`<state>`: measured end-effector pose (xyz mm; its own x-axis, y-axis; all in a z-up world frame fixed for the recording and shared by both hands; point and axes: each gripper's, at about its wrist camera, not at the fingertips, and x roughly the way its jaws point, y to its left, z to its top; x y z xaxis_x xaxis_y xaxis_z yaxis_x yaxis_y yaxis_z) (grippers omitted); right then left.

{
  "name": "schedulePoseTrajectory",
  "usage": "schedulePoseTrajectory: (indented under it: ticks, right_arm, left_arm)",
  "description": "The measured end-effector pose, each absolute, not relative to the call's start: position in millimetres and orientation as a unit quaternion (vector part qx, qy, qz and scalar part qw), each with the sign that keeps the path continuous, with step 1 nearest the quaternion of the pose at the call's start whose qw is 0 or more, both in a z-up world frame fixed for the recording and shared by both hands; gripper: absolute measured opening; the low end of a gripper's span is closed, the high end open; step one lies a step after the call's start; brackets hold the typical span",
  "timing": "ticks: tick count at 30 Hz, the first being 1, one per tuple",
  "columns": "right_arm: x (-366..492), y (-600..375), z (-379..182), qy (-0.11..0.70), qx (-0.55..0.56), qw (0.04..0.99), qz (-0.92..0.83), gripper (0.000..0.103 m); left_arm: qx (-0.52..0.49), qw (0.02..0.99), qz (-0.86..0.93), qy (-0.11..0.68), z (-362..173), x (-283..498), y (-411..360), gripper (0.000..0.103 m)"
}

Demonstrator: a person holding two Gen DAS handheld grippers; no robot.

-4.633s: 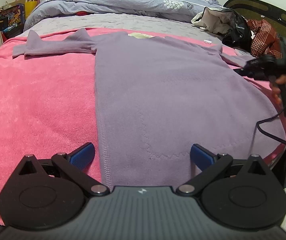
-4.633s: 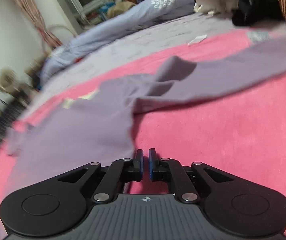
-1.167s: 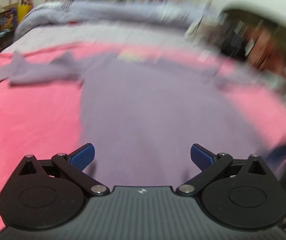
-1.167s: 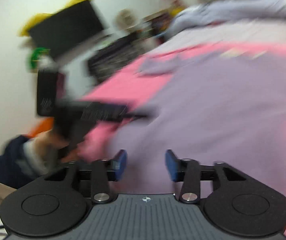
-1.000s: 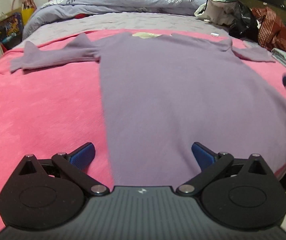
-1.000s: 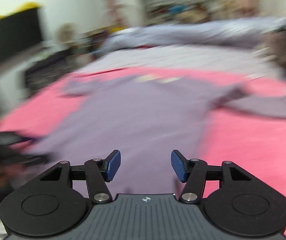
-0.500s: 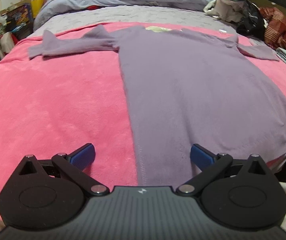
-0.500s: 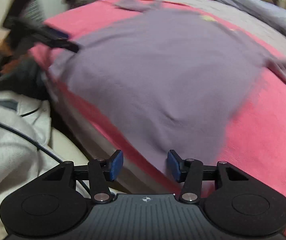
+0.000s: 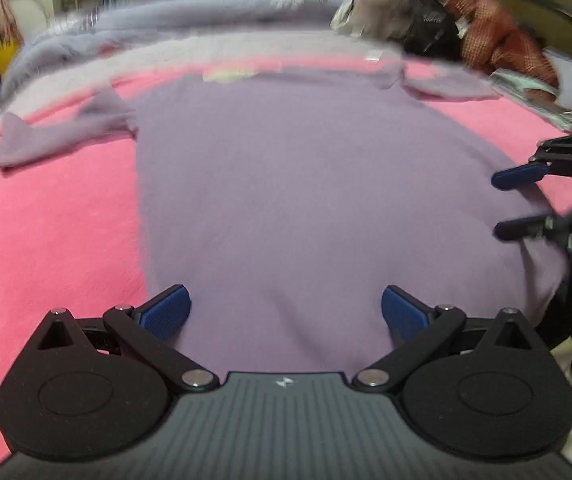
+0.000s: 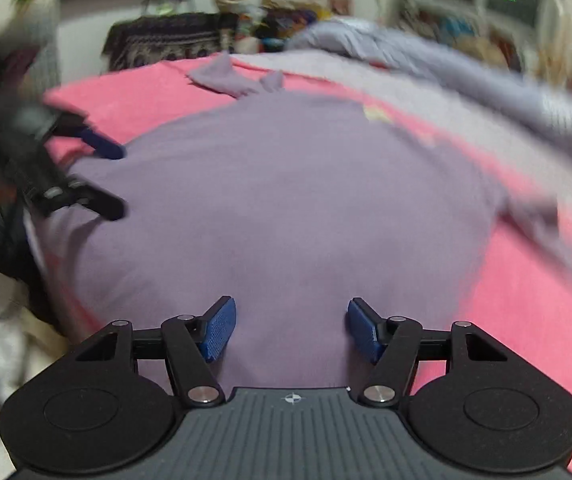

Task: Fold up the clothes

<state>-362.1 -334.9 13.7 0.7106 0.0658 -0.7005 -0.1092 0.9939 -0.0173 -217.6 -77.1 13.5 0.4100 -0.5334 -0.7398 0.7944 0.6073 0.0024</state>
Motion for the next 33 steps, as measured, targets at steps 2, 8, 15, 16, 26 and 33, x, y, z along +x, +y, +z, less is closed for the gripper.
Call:
schedulePoseTrajectory:
  ticks: [2,8,15,16,26,33]
  right_arm:
    - [-380.1,-340.0,21.7,0.400,-0.029,0.914,0.057,0.063]
    - [-409.7,-359.6,50.2,0.415,-0.032,0.909,0.031,0.065]
    - [-366.4,-387.4,84.2,0.305,0.019,0.951,-0.041,0.067]
    - [-357.5,-390.6,90.6,0.293,0.028,0.955,-0.031,0.067]
    - [-145.7,-350.8,105.3,0.305,-0.004,0.951,0.046,0.047]
    - [21.7,-321.9,43.0,0.367,-0.024,0.930,-0.001,0.033]
  left_arm:
    - [0.192,0.824,-0.403,0.349,12.9,-231.4,-61.1,0.103]
    - [0.144,0.830,-0.399,0.362,43.8,-229.6,-42.1,0.103]
    - [0.042,0.840,-0.423,0.337,65.7,-186.3,-72.7,0.103]
    - [0.034,0.837,-0.430,0.337,62.9,-181.4,-80.2,0.103]
    - [0.109,0.837,-0.502,0.192,-21.7,-226.1,-72.7,0.103]
    - [0.023,0.819,-0.531,0.213,-20.5,-205.3,-51.6,0.102]
